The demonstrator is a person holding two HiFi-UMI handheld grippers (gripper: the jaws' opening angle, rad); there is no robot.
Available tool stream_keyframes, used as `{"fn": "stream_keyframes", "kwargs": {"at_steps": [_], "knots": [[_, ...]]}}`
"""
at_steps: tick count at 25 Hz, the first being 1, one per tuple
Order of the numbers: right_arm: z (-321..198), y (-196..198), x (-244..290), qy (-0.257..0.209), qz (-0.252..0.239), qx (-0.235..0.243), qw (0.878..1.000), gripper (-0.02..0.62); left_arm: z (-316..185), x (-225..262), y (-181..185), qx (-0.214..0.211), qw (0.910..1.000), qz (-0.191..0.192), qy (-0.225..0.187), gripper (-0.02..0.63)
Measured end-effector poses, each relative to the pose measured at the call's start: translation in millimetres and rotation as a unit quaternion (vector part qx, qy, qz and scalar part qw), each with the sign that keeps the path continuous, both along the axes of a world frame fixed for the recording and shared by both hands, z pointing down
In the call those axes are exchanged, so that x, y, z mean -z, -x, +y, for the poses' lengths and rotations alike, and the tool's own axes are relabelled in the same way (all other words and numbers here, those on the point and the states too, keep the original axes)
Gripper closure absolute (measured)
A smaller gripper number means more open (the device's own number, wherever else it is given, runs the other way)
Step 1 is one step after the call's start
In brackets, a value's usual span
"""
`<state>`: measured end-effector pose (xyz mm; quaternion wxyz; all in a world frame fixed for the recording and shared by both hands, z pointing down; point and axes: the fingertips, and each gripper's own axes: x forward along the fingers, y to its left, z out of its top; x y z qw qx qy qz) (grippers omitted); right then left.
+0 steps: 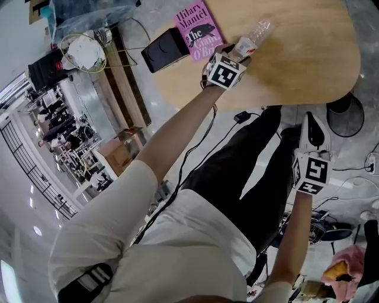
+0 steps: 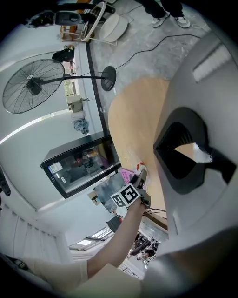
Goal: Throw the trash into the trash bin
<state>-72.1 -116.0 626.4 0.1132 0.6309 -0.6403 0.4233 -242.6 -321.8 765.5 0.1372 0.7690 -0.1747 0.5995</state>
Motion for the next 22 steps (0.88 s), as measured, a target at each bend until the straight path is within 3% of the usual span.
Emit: {"fn": "stream_keyframes", "kwargs": {"at_steps": [16, 22], "knots": [[97, -48, -11, 0.016, -0.004, -0.091, 0.996, 0.584, 110, 13, -98, -0.077, 0.9964, 0.026, 0.025, 0.324], [139, -64, -17, 0.019, -0.005, -0.126, 0.992, 0.584, 179, 17, -136, -0.149, 0.9875, 0.034, 0.041, 0.324]]}}
